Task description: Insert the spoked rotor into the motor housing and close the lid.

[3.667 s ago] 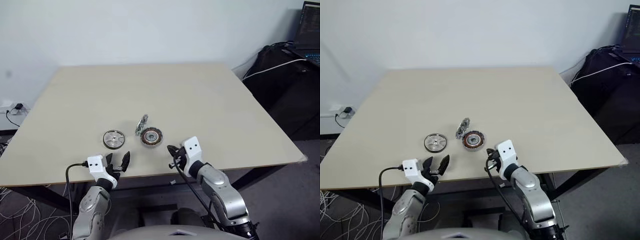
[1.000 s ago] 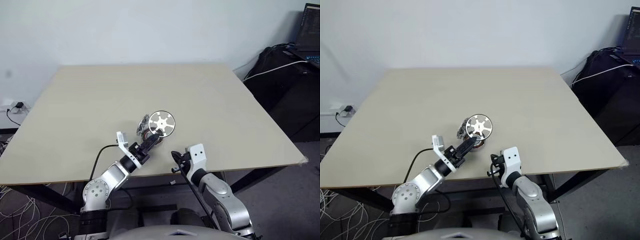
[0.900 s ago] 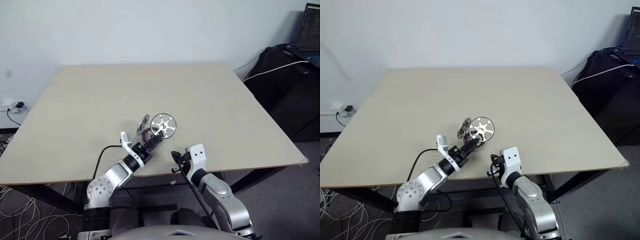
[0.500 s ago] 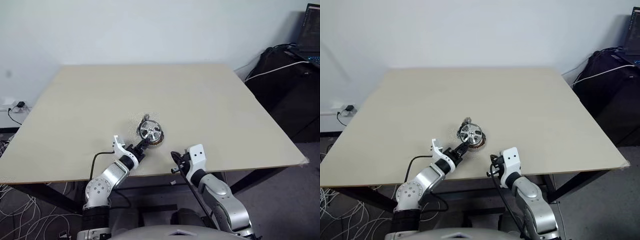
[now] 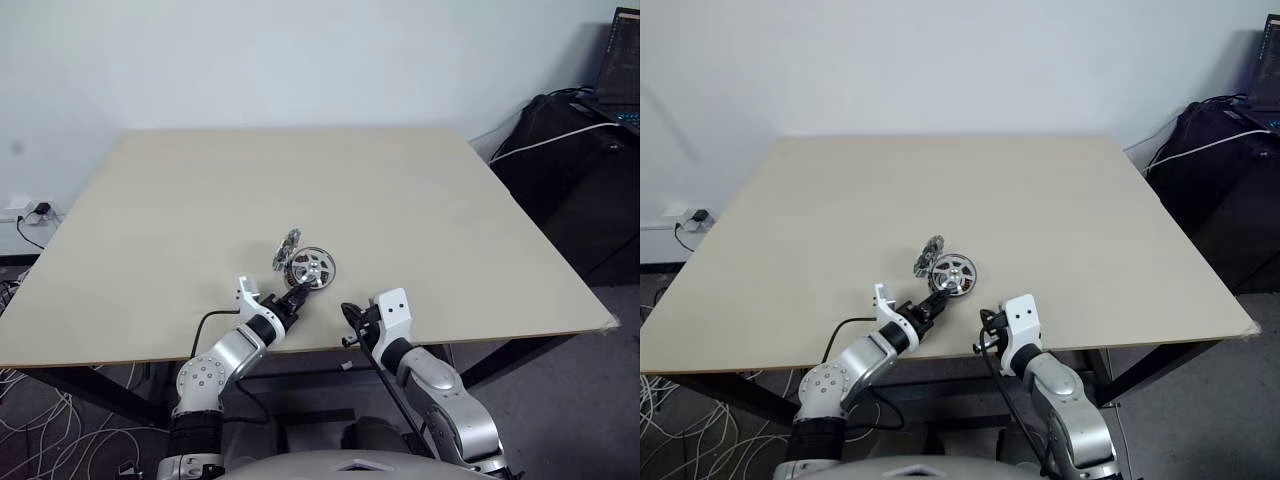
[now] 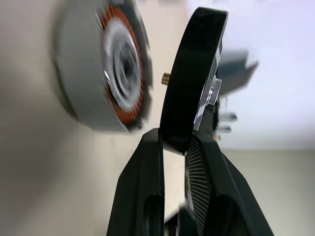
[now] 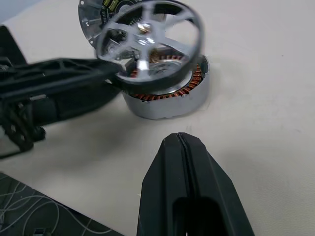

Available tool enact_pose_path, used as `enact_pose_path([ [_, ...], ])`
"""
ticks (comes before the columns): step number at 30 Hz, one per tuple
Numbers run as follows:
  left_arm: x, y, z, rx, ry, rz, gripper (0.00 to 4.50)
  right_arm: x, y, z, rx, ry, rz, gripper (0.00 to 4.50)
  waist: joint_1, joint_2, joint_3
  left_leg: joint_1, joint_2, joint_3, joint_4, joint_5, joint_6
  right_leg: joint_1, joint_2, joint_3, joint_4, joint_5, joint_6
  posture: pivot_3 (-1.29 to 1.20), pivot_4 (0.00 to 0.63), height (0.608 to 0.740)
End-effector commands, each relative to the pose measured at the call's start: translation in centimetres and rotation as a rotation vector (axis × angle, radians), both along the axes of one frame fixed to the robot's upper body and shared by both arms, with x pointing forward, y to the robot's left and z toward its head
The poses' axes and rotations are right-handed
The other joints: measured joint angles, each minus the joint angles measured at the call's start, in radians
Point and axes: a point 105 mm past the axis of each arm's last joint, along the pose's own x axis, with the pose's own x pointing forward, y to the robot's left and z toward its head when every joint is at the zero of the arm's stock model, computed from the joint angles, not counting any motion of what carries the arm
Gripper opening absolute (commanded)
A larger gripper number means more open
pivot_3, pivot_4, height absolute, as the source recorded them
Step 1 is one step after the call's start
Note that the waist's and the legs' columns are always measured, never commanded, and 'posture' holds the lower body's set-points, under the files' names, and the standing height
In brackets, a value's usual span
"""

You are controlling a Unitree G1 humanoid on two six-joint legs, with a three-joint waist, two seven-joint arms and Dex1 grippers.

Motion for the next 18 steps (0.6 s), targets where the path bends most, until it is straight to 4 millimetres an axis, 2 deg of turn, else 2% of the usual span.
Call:
enact_pose_path([
  [1, 0.6, -3.5, 2.8, -0.134, -0.067, -0.044, 0.39, 0.5, 0.1, 1.5, 0.02, -0.064, 0.003, 0.0, -0.001, 0.0, 0.0, 0.0, 0.0, 0.0, 0.0, 0.0, 0.0, 0.0, 0.0, 0.0, 0.0, 0.0, 0.0, 0.0, 0.0, 0.74],
  [18, 1.6, -2.7, 1.7, -0.132, -0.026, 0.044, 0.39, 0.3, 0.0, 1.5, 0.015, -0.064, 0.0, 0.0, 0.0, 0.0, 0.0, 0.0, 0.0, 0.0, 0.0, 0.0, 0.0, 0.0, -0.002, 0.0, 0.0, 0.0, 0.0, 0.0, 0.0, 0.74],
])
